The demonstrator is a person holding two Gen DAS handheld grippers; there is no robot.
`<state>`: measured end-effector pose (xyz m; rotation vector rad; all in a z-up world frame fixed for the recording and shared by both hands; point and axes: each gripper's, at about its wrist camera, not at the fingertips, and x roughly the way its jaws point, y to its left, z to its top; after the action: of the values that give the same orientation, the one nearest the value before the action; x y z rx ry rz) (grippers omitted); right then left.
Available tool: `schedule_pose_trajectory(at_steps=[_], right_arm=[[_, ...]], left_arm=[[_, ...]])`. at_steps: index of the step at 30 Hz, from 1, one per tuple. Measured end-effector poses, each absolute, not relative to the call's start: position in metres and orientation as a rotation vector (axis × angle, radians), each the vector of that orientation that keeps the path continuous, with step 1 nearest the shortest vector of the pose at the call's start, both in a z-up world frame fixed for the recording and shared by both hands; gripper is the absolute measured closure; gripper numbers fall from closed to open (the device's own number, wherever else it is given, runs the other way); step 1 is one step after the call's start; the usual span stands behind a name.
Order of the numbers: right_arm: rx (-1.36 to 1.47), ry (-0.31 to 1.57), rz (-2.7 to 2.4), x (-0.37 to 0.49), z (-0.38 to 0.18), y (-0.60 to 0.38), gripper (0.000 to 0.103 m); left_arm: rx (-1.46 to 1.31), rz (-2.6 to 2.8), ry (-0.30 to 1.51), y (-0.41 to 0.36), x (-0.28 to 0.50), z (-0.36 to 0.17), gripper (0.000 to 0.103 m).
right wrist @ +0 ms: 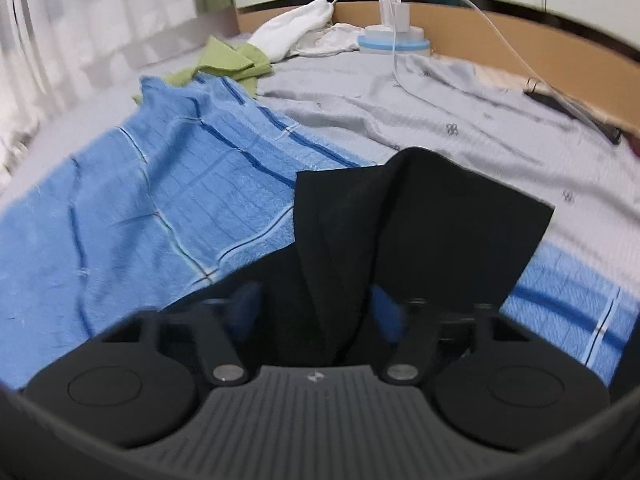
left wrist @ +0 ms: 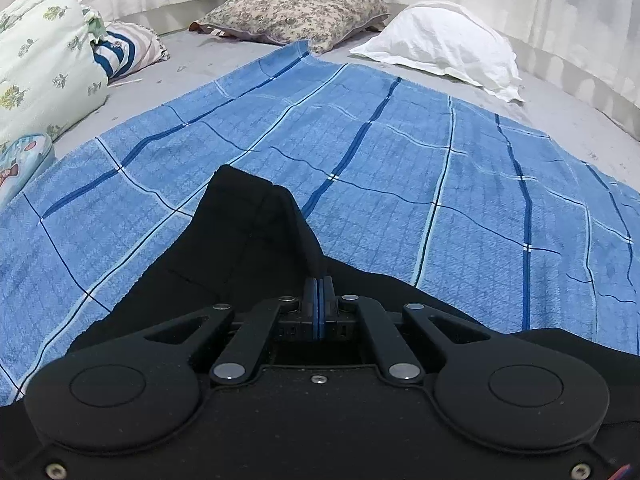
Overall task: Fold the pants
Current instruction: 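Lift the cuffs with both tools and fold them over toward the waistband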
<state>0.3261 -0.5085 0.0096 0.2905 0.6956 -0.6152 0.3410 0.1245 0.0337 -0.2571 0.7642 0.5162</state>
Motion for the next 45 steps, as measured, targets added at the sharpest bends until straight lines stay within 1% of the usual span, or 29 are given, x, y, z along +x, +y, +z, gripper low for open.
schedule_pose_trajectory(at_steps=[2,4,7,14,19,24,27,32,35,38,40,41,42,43,44,45], right_arm=[[0.316,0.685,-0.650,0.325,0.015,-0.511,0.099],[0.365,0.647,-0.648,0.316,0.024,-0.514,0.099],[0.295,0.594,-0.643,0.297,0.043,-0.510,0.099],[0.345,0.525,-0.587,0.228,0.083,-0.525,0.098],[0.374,0.529,-0.569,0.171,0.089,-0.531,0.099],[0.391,0.546,-0.551,0.108,0.080,-0.533,0.098],[0.421,0.575,-0.550,0.071,0.067,-0.537,0.098],[0.391,0.625,-0.574,0.021,0.048,-0.537,0.098],[0.405,0.649,-0.589,-0.001,0.039,-0.540,0.098],[0.420,0.667,-0.603,-0.014,0.030,-0.545,0.099],[0.402,0.673,-0.587,-0.017,0.027,-0.544,0.099],[0.376,0.678,-0.588,-0.018,0.028,-0.539,0.098],[0.344,0.687,-0.587,-0.017,0.030,-0.534,0.095],[0.316,0.694,-0.587,-0.016,0.032,-0.528,0.093],[0.288,0.700,-0.586,-0.016,0.034,-0.522,0.082],[0.269,0.701,-0.581,-0.016,0.035,-0.517,0.072]], left_arm=[[-0.266,0.522,0.770,0.125,0.342,0.034,0.101],[-0.275,0.521,0.759,0.125,0.339,0.039,0.101],[-0.287,0.507,0.739,0.127,0.331,0.051,0.101],[-0.312,0.479,0.714,0.130,0.296,0.078,0.101],[-0.346,0.454,0.708,0.137,0.252,0.094,0.101],[-0.359,0.419,0.673,0.142,0.185,0.104,0.101],[-0.376,0.412,0.658,0.147,0.136,0.098,0.101],[-0.420,0.417,0.719,0.156,0.073,0.069,0.101],[-0.425,0.452,0.733,0.162,0.048,0.053,0.102],[-0.347,0.524,0.732,0.164,0.033,0.043,0.102],[-0.365,0.504,0.759,0.168,0.029,0.036,0.102],[-0.372,0.494,0.766,0.168,0.028,0.035,0.102],[-0.371,0.481,0.763,0.166,0.026,0.035,0.101],[-0.366,0.467,0.750,0.164,0.024,0.037,0.098],[-0.361,0.450,0.736,0.161,0.023,0.040,0.097],[-0.354,0.424,0.721,0.158,0.022,0.044,0.092]])
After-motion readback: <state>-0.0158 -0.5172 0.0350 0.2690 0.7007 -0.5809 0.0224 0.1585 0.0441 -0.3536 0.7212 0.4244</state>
